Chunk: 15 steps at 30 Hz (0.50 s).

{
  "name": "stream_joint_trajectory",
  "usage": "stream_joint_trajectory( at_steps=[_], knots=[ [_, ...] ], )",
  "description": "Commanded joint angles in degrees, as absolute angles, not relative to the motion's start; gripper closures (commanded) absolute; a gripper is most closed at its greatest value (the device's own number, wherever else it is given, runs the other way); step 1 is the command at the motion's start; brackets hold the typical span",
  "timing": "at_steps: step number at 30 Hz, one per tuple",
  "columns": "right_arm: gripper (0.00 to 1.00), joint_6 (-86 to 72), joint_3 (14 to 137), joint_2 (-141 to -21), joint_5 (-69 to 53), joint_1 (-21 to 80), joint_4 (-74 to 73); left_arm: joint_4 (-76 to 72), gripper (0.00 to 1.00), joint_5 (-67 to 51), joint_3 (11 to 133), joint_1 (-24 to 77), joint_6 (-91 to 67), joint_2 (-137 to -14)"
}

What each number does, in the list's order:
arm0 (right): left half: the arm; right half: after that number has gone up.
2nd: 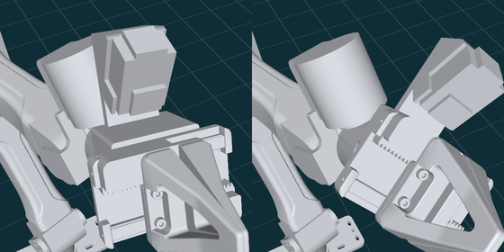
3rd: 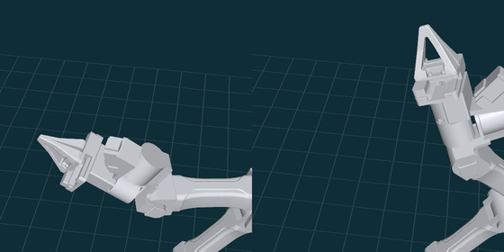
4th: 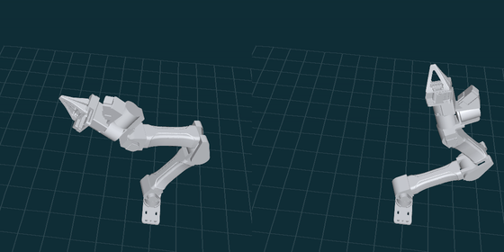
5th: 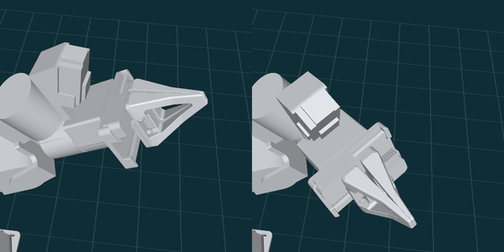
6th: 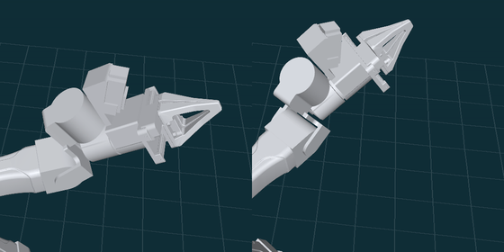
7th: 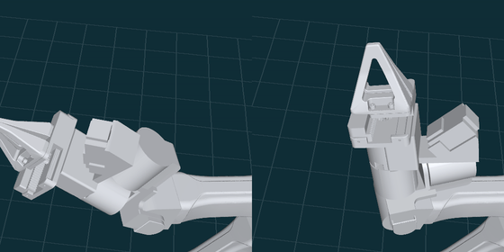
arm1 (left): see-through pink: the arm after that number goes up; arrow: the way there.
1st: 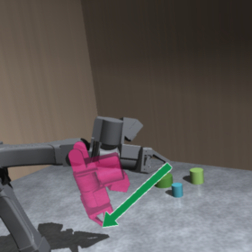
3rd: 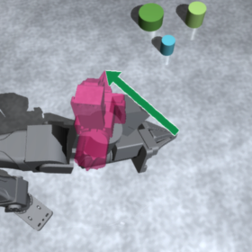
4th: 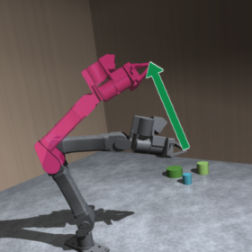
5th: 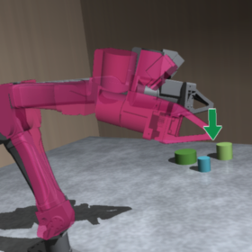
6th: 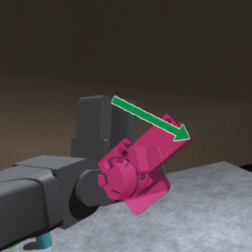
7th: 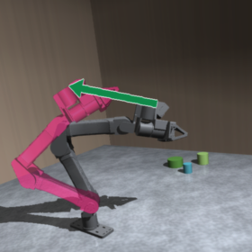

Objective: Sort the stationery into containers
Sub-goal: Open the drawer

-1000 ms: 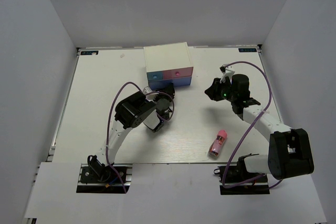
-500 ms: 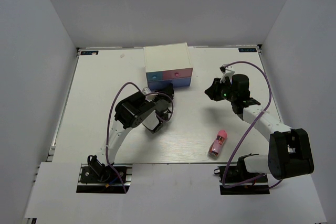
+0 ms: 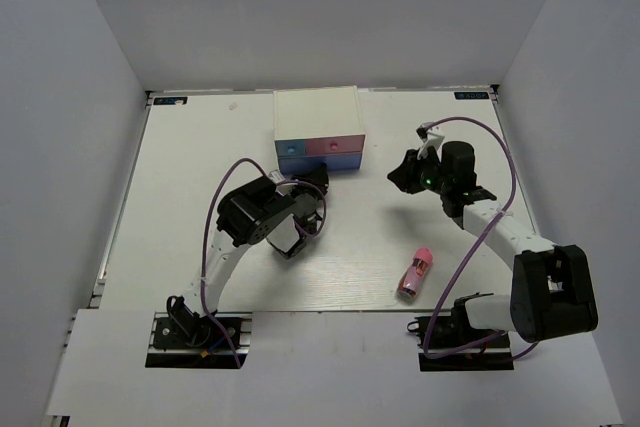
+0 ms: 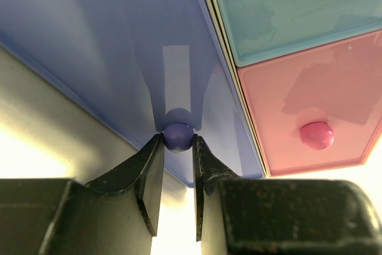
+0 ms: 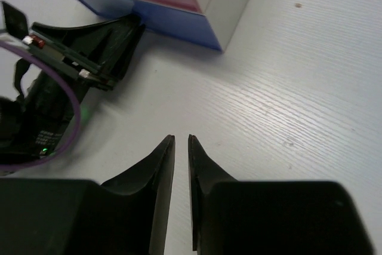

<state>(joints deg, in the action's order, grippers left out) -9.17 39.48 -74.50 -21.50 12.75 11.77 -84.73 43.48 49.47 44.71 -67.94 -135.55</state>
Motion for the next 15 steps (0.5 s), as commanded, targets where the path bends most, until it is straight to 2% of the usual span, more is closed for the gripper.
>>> stream_joint_trajectory(
  at_steps=[1,3,6,11,15],
  knots=[
    [0.8,-4.3,39.6,-74.0,-31.9,12.9,14.8,-87.7,0.9,43.0,47.3,45.3,-66.0,-135.4],
    [0.87,-2.6,41.3,-75.3,-36.8,13.3,15.0,-87.7,0.9,42.5,47.3,45.3,-66.0,-135.4],
    [0.92,4.2,45.4,-79.4,-41.2,13.8,12.1,-87.7,0.9,42.5,47.3,45.3,-66.0,-135.4],
    [0.92,14.0,52.0,-84.1,-41.8,15.2,10.9,-87.7,0.91,41.9,46.8,45.8,-66.0,-135.4],
    [0.92,16.0,59.5,-89.7,-40.5,16.1,9.2,-87.7,0.93,41.9,46.8,45.8,-66.0,-135.4]
  ],
)
